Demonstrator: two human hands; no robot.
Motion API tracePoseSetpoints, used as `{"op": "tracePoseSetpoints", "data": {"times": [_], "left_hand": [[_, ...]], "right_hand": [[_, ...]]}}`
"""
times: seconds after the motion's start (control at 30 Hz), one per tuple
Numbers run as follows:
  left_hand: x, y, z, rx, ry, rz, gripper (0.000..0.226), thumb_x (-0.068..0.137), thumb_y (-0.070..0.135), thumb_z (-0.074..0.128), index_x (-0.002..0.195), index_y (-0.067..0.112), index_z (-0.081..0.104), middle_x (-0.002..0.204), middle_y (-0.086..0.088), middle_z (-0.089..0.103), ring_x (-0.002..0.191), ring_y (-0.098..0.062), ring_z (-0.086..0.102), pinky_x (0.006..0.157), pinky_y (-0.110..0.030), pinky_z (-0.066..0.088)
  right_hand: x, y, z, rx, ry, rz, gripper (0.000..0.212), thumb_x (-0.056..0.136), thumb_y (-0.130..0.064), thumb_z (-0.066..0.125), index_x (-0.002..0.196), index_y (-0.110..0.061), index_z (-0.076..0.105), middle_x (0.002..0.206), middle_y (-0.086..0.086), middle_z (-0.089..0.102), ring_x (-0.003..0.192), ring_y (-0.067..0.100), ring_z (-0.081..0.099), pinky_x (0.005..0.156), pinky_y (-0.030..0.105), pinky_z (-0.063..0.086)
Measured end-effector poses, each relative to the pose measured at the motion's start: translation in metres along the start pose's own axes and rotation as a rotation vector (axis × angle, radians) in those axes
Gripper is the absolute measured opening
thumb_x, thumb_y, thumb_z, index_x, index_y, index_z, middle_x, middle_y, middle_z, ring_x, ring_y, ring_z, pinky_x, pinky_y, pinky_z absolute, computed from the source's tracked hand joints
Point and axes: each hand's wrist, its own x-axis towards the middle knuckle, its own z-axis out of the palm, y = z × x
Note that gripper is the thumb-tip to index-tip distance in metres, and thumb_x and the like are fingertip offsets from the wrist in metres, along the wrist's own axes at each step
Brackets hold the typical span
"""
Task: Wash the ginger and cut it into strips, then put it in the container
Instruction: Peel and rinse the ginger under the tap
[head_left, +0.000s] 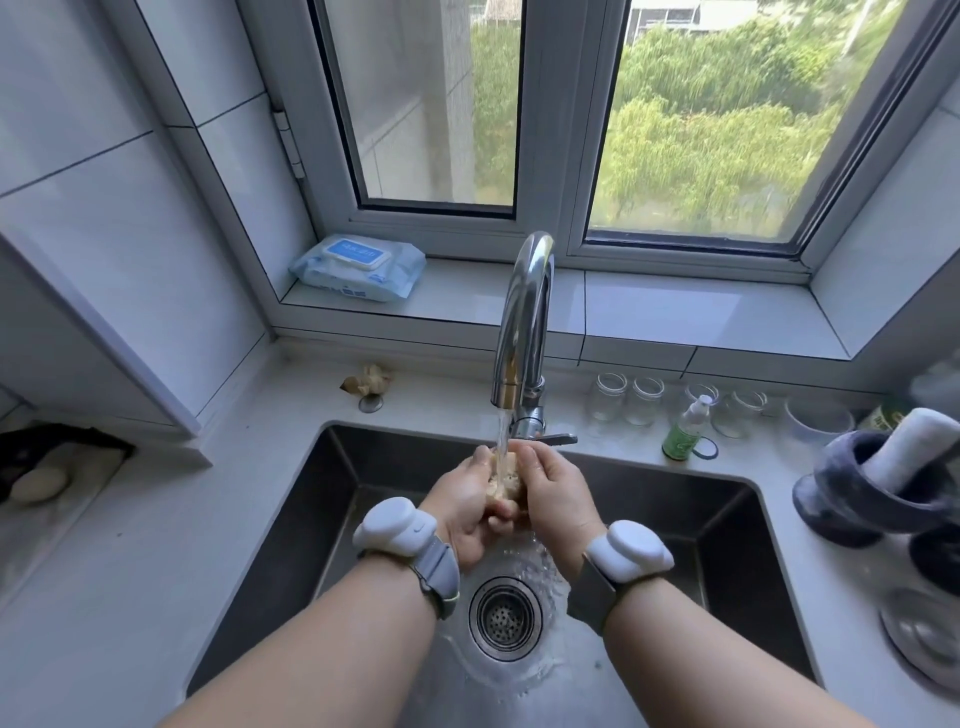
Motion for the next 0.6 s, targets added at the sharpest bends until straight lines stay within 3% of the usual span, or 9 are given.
{"op": "tracePoseSetpoints", "data": {"times": [0.1,0.17,0.23,0.33,0.43,0.53,0.6], "left_hand": [[-0.005,0.001,0.002,0.065,-0.075,0.044,0.027,0.105,0.017,0.03,0.101,0.015,0.057,0.068,-0.008,0.057,0.048,-0.012,0.048,0.04,-0.019,0.043],[-0.009,0.002,0.0,0.162,-0.149,0.108,0.03,0.101,0.001,0.033,0.095,0.017,0.058,0.065,-0.006,0.062,0.056,-0.014,0.054,0.06,-0.026,0.049],[-0.007,0.004,-0.004,0.32,-0.161,0.171,0.035,0.092,-0.009,0.04,0.098,0.022,0.056,0.072,-0.008,0.065,0.065,-0.021,0.062,0.072,-0.037,0.049],[-0.002,0.003,-0.008,0.678,-0.006,0.269,0.045,0.07,0.012,0.063,0.112,0.021,0.051,0.103,-0.01,0.066,0.095,-0.027,0.066,0.087,-0.048,0.053],[-0.003,0.003,-0.009,0.81,0.171,0.377,0.034,0.075,0.022,0.073,0.104,0.018,0.056,0.098,-0.002,0.067,0.093,-0.019,0.065,0.087,-0.041,0.054],[-0.003,0.002,-0.009,0.897,0.157,0.479,0.011,0.087,0.026,0.065,0.097,0.024,0.064,0.093,0.002,0.07,0.091,-0.017,0.066,0.085,-0.039,0.054],[-0.004,-0.001,-0.009,0.909,0.132,0.495,0.015,0.084,0.041,0.059,0.089,0.03,0.067,0.091,0.003,0.072,0.091,-0.019,0.067,0.084,-0.042,0.054]], "right_hand": [[0.001,0.001,0.0,0.062,0.001,0.054,0.03,0.105,-0.016,0.041,0.102,-0.026,0.07,0.078,0.002,0.065,0.05,0.008,0.053,0.047,0.027,0.052],[0.002,0.003,-0.005,0.042,-0.006,0.083,0.029,0.105,-0.019,0.043,0.106,-0.022,0.072,0.069,-0.001,0.065,0.051,0.007,0.053,0.053,0.028,0.05],[0.001,0.002,-0.009,0.067,-0.036,0.122,0.029,0.104,-0.028,0.045,0.111,-0.017,0.071,0.074,0.003,0.068,0.056,0.011,0.058,0.058,0.031,0.052],[-0.001,-0.001,-0.01,0.119,-0.091,0.14,0.026,0.102,-0.033,0.05,0.112,-0.017,0.068,0.094,0.005,0.071,0.068,0.012,0.065,0.062,0.028,0.056],[-0.002,-0.002,-0.012,0.147,-0.096,0.116,0.027,0.1,-0.034,0.054,0.113,-0.014,0.066,0.094,0.003,0.073,0.071,0.011,0.068,0.062,0.026,0.055],[-0.002,-0.004,-0.015,0.138,-0.08,0.074,0.025,0.097,-0.03,0.06,0.111,-0.01,0.065,0.092,0.006,0.074,0.074,0.015,0.07,0.063,0.027,0.056],[-0.003,-0.004,-0.014,0.095,-0.045,0.024,0.023,0.095,-0.024,0.063,0.107,-0.004,0.064,0.089,0.012,0.073,0.074,0.018,0.071,0.062,0.029,0.057]]}}
